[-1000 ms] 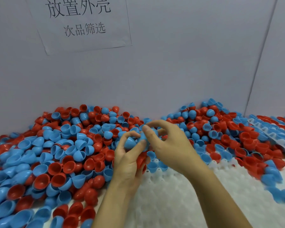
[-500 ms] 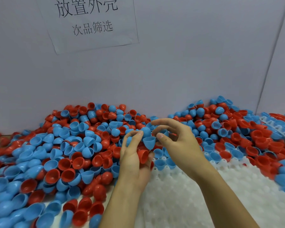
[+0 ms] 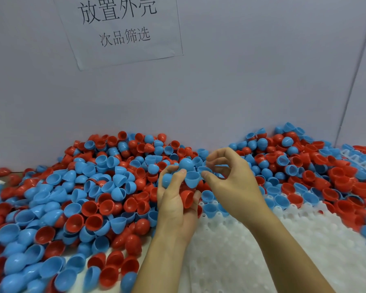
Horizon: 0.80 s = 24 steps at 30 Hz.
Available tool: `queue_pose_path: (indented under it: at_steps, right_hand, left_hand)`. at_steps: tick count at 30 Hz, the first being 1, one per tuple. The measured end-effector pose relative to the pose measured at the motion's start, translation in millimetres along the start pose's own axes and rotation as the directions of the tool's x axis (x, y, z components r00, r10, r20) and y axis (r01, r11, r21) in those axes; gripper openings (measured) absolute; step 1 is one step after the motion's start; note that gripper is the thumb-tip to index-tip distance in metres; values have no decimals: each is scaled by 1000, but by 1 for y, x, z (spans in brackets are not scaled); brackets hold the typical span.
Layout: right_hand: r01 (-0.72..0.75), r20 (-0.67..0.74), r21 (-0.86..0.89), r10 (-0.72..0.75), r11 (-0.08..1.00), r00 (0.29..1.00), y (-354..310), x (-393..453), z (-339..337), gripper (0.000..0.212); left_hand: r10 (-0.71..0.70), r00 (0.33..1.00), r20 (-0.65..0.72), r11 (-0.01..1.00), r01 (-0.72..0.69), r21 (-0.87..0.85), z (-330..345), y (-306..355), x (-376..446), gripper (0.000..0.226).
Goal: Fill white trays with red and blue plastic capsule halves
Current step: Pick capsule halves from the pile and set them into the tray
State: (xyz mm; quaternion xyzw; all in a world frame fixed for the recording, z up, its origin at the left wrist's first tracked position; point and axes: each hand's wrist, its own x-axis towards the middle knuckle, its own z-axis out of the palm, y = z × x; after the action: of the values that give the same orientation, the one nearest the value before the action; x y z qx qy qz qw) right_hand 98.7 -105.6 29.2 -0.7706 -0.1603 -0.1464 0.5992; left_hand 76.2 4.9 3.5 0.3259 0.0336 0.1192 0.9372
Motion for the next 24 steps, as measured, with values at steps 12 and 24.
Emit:
queue_pose_path:
  at_steps: [12,24]
  right_hand:
    - [-54,202,-406,148,912,968,-11,2,-13,34]
    - [-171,151,-478,272,862,950,-11,0,-21,10]
  left_hand:
    - [129,990,58,971,-138,195,-3,3,3,23]
    - [157,986,-60,957,-137,257,-3,8,8,22]
